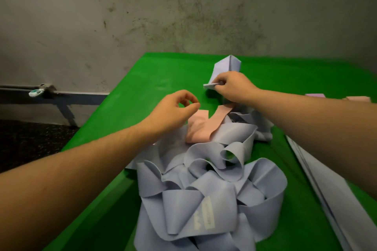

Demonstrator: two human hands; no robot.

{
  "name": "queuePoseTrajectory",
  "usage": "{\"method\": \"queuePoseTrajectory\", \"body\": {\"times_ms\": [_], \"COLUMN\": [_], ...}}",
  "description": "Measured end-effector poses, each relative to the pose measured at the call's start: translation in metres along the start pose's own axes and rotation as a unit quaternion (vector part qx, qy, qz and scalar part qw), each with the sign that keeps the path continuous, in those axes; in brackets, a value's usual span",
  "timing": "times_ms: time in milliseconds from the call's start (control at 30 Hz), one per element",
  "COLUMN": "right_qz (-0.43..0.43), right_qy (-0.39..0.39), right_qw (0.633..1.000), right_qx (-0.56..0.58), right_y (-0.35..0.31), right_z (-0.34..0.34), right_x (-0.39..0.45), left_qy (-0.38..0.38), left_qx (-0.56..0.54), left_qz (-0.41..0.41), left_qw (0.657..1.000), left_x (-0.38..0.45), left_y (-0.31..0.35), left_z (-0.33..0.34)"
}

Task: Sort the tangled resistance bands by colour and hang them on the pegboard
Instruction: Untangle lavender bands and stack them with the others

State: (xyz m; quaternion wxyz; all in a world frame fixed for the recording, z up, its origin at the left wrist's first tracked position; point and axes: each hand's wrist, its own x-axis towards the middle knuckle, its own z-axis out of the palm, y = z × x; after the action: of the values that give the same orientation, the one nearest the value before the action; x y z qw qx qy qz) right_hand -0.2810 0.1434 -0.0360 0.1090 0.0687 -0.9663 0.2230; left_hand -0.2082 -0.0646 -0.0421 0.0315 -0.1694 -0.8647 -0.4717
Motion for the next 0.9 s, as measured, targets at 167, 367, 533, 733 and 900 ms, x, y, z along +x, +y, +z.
{"method": "queuePoseTrajectory", "body": {"times_ms": [167, 367, 533, 733, 900], "right_qz": [-0.027, -0.044, -0.029, -0.01, -0.01], "right_qy": [0.037, 0.062, 0.062, 0.111, 0.103], "right_qw": [0.991, 0.958, 0.937, 0.905, 0.869], "right_qx": [0.122, 0.275, 0.342, 0.41, 0.484], "right_y": [-0.007, -0.032, -0.056, -0.07, -0.083], "right_z": [-0.046, -0.112, -0.166, -0.212, -0.241], "right_x": [-0.031, -0.091, -0.144, -0.193, -0.231], "left_qy": [0.01, 0.014, 0.024, 0.06, 0.018], "left_qx": [-0.044, -0.095, -0.061, -0.064, -0.165], "left_qz": [-0.022, -0.034, 0.038, 0.109, 0.117], "left_qw": [0.999, 0.995, 0.997, 0.99, 0.979], "left_x": [-0.005, -0.016, -0.039, -0.072, -0.103], "left_y": [0.032, 0.09, 0.144, 0.202, 0.238], "left_z": [0.0, 0.005, 0.01, 0.008, 0.008]}}
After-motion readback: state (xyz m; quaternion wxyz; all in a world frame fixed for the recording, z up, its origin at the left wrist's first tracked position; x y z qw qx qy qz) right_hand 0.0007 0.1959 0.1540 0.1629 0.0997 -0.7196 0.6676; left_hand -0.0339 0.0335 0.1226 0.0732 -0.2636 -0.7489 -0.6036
